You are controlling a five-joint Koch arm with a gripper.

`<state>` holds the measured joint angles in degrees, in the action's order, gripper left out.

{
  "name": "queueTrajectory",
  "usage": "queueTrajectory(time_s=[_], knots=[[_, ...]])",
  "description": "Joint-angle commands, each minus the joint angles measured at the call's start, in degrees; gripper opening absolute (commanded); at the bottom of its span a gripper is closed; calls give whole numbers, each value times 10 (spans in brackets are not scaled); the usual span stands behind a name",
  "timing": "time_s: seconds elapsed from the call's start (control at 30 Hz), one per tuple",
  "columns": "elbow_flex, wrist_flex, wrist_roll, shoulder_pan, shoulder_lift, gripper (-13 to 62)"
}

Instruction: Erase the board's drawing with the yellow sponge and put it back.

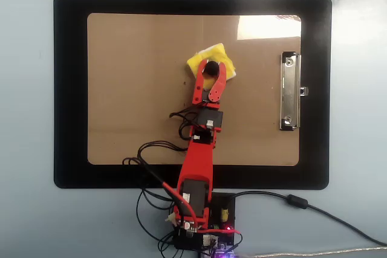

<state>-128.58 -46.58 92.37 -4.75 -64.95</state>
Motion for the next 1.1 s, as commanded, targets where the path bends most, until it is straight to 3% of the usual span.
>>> queueTrajectory(time_s=[0.0,0.2,0.27,0.37,0.6,0.77,1.07], knots=[[-91,-5,6,-11,-67,-82],[-318,-10,6,-5,-293,-82],[-326,-7,6,-4,-310,-82],[-260,3,8,13,-251,-82],[38,4,10,47,12,-82],[28,1,2,-57,12,-82],[-48,-14,-13,-60,-35,-82]])
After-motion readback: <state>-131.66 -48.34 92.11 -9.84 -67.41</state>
